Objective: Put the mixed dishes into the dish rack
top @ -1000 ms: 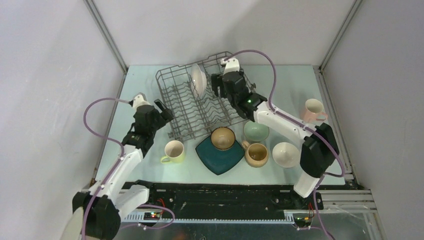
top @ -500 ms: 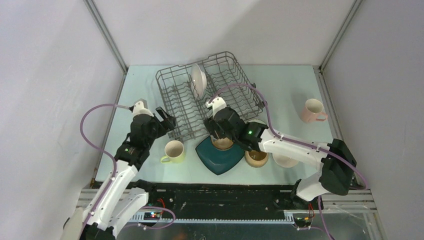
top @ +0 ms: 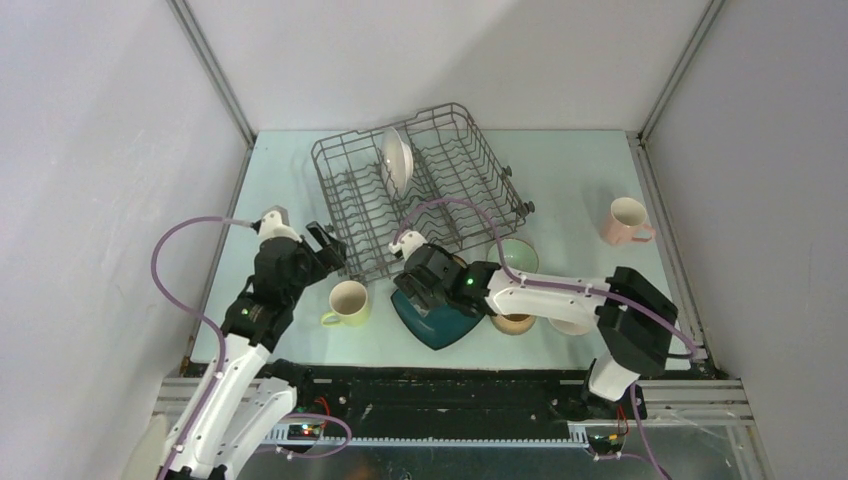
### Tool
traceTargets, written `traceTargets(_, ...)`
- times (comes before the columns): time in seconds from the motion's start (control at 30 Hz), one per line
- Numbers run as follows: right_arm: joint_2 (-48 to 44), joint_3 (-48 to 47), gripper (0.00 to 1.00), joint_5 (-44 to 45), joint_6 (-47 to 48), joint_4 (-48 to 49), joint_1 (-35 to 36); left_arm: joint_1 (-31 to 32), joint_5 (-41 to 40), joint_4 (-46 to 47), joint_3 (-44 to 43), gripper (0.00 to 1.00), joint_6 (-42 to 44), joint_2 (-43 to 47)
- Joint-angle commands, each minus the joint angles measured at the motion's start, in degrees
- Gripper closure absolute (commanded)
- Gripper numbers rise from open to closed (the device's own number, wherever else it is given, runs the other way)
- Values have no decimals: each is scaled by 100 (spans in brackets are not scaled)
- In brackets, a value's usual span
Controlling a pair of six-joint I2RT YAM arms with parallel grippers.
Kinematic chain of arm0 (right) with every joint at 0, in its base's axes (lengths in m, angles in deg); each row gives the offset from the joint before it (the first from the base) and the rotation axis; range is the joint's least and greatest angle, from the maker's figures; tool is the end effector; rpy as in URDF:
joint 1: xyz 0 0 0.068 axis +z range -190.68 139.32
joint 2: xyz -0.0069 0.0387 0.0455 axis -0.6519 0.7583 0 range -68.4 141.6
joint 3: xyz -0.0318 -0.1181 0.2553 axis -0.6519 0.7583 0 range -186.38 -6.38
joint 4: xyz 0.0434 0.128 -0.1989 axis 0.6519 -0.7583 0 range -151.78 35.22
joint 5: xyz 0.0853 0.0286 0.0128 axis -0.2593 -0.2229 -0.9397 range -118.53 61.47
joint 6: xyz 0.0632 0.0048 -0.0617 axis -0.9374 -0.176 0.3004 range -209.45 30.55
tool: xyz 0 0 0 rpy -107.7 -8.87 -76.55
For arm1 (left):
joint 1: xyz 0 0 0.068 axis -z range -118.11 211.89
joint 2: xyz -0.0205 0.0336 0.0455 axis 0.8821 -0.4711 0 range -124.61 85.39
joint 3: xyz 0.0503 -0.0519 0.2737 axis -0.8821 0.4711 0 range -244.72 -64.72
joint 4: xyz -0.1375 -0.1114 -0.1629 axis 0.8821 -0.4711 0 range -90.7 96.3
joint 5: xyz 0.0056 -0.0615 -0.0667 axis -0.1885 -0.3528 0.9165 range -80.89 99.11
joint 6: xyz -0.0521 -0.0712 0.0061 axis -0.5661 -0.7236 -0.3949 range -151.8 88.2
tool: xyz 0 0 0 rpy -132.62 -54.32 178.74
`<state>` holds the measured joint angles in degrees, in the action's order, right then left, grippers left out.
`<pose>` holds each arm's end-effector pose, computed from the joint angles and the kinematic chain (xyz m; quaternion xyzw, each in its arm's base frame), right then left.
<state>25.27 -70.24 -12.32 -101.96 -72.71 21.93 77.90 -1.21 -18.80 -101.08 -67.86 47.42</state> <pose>0.1856 0.3103 0.2185 -0.3449 0.8581 0.1134 0.3631 0.1603 -0.0314 0.2681 -0.1941 0.8268 -0.1604 0.5031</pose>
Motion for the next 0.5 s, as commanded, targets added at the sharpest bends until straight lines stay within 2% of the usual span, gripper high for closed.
traceTargets(0.0, 283, -9, 32, 77, -48, 207, 52, 21, -384, -127, 39, 10, -59, 215)
traceTargets(0.23, 743, -10, 38, 477, 91, 191, 54, 16, -438, -108, 237, 9, -137, 356)
traceTargets(0.37, 911, -13, 39, 444, 91, 228, 59, 16, -432, -62, 316, 10, -154, 370)
traceTargets(0.47, 1002, -6, 43, 379, 67, 287, 65, 16, -367, -11, 365, 9, -152, 370)
